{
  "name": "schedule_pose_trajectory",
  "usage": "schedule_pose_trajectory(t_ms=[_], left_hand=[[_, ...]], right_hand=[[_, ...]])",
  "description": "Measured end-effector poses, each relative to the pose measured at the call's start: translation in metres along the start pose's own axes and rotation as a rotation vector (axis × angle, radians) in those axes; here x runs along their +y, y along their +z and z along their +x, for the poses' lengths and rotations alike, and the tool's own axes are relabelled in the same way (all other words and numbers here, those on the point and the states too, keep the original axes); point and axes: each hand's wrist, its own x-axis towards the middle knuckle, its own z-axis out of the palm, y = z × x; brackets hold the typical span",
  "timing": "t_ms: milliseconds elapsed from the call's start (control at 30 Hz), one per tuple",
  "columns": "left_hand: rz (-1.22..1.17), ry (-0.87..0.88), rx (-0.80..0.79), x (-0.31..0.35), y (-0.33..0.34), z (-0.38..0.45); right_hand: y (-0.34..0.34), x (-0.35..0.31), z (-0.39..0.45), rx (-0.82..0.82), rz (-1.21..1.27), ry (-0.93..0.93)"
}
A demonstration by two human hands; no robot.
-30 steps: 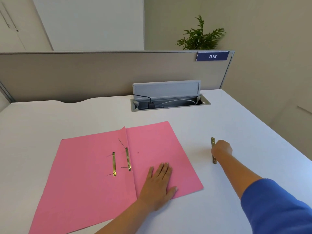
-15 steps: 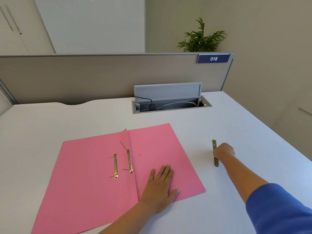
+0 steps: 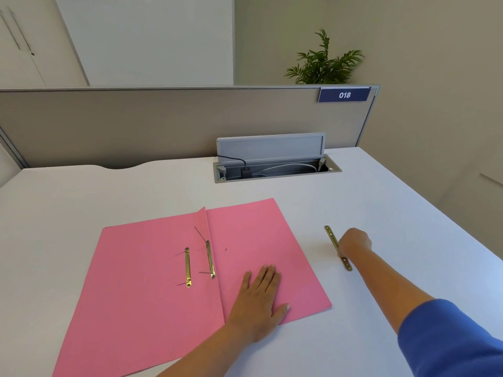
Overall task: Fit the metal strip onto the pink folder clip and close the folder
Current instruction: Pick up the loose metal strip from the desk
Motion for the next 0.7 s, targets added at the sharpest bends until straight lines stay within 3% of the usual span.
schedule_pose_trajectory(t_ms=[700], left_hand=[[-0.014,-0.001,-0.001,-0.001,0.002,0.002]], right_hand=[[-0.002,0.012,-0.011,-0.042,0.096,0.028]])
